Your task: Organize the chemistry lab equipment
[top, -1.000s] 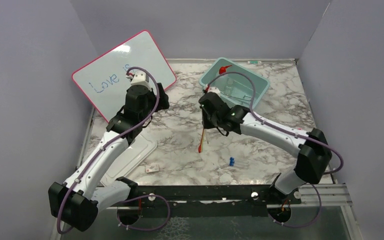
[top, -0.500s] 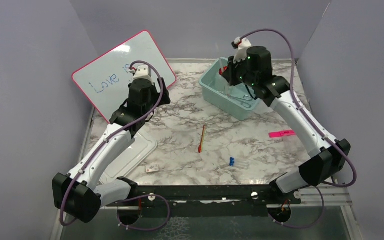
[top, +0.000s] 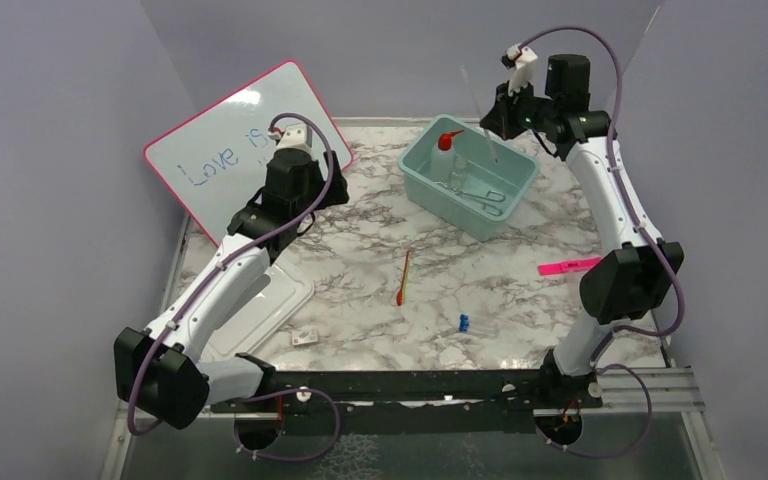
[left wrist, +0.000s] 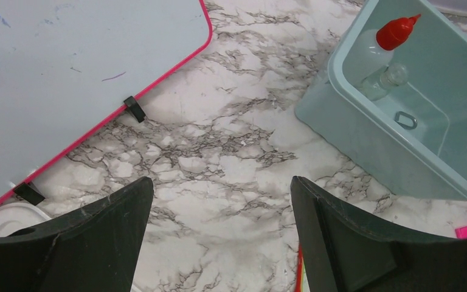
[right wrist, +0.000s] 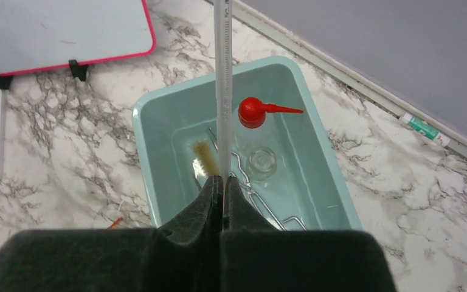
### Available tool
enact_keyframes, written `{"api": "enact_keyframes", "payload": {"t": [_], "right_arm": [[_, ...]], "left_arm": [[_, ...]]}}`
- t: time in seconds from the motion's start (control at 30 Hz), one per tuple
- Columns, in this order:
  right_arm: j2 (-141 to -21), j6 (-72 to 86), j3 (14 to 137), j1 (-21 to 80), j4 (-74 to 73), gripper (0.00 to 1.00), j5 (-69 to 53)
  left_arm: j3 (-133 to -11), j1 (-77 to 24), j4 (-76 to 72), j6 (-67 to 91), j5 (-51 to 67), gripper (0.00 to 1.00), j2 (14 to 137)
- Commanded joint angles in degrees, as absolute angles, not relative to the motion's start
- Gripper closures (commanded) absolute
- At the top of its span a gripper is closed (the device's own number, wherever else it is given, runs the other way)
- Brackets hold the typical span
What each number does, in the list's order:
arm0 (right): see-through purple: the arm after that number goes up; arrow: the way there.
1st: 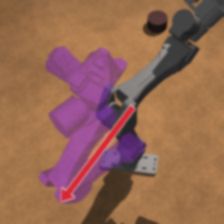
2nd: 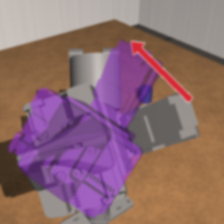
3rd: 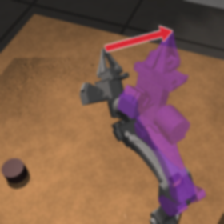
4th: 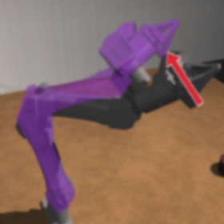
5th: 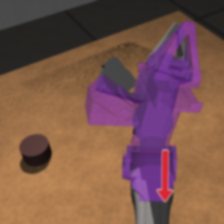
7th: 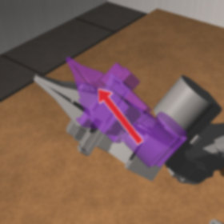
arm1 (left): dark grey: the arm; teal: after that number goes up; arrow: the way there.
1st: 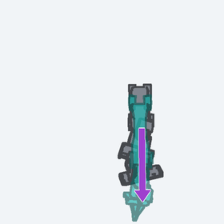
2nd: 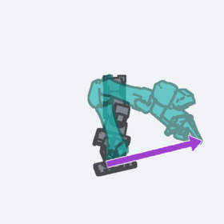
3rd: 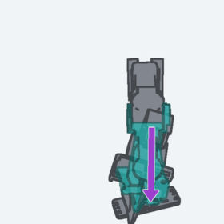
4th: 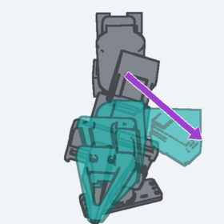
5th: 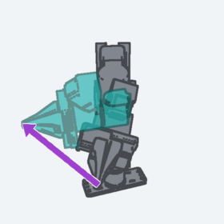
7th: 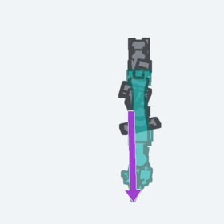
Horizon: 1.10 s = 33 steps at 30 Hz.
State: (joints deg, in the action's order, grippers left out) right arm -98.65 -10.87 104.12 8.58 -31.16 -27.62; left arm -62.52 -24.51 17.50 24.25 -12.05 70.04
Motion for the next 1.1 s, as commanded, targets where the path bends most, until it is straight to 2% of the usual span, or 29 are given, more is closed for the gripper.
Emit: {"api": "enact_keyframes", "payload": {"t": [0.0, 0.3, 0.73, 0.9, 1.07], "right_arm": [[-102.82, -19.96, 109.37, 7.33, -42.08, 0.99, -35.18], [-110.48, -23.53, 109.60, 7.53, -48.91, 1.00, -39.77], [-121.10, -26.85, 109.28, 13.25, -53.73, 0.99, -29.50], [-123.30, -26.99, 110.96, 13.79, -54.50, 0.94, -26.93], [-122.34, -26.00, 111.99, 13.80, -54.23, 0.82, -27.35]], "left_arm": [[-65.42, -24.79, 17.85, 24.86, -10.45, 0.14, 71.98], [-69.57, -24.79, 17.93, 24.05, -5.71, 0.14, 77.12], [-69.35, -24.79, 17.03, 23.59, -2.40, 0.14, 79.57], [-69.01, -24.79, 16.96, 23.75, -2.06, 0.14, 79.58], [-68.98, -24.80, 16.96, 23.80, -1.67, 0.14, 79.73]]}}
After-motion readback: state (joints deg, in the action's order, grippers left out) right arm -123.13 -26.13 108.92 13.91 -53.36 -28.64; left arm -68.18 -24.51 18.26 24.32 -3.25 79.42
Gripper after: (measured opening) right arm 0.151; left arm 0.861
